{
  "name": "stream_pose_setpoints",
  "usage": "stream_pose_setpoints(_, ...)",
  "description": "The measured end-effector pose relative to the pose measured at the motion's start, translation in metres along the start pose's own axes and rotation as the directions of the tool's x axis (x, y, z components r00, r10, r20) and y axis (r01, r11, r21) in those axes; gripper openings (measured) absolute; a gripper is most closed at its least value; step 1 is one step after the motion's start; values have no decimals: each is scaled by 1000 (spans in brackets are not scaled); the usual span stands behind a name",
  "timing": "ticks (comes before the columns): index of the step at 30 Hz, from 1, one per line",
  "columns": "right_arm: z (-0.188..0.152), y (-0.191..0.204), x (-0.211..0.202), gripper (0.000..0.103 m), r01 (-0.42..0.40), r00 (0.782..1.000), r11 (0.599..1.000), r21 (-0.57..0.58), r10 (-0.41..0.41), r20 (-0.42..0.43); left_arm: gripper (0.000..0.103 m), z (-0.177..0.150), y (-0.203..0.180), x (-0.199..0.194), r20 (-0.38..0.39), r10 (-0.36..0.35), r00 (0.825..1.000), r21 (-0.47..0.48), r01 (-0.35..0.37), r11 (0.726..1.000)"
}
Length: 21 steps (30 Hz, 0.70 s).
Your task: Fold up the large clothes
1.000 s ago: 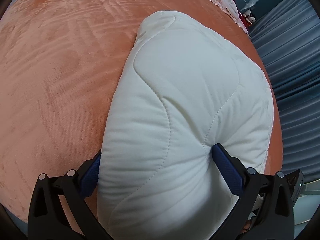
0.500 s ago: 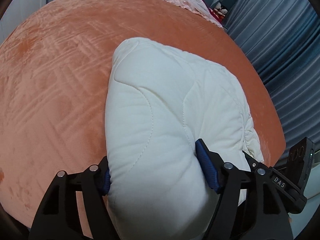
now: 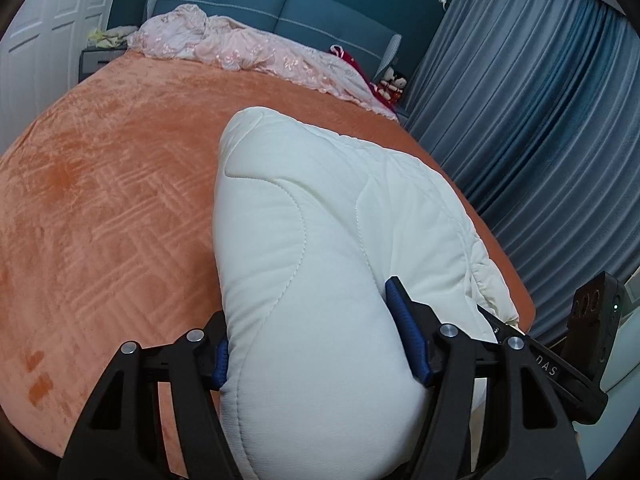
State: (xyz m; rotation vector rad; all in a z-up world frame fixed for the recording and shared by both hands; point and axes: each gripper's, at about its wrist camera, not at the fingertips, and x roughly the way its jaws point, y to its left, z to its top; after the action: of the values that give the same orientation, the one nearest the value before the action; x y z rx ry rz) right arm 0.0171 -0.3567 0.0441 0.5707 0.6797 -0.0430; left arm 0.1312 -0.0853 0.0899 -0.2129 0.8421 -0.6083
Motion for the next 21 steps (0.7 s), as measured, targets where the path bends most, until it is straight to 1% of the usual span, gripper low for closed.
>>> stream_pose_setpoints(3,9,19,-19,39,-8,998,999,-44,11,59,63,11,-5,-24,62,-23,998,26,21,999)
stream_pose_setpoints(6,22,43,-29,39,-16,994,996,-86,25,104,63,24,-5,-47,125,-43,991,53,37,998)
stream_pose_setpoints(9,32,64,-40,39,-31,988,991,-128,50,144,63,37,1,-69,196,-66,978,73,53,996)
stream_pose_setpoints(12,43,88,-42,39,-45,982,985,-169,75,172,63,47,11,-87,251,-75,965,93,54,994)
stream_pose_setpoints(15,48,106,-37,39,-55,979,977,-206,93,181,63,55,29,-99,295,-75,953,100,47,994)
stream_pose_setpoints(17,48,118,-29,39,-62,979,973,-221,102,177,63,60,45,-102,313,-68,947,93,41,995)
stream_pose_setpoints(21,44,140,-5,39,-72,983,966,-247,110,146,63,61,78,-102,329,-43,943,66,23,998)
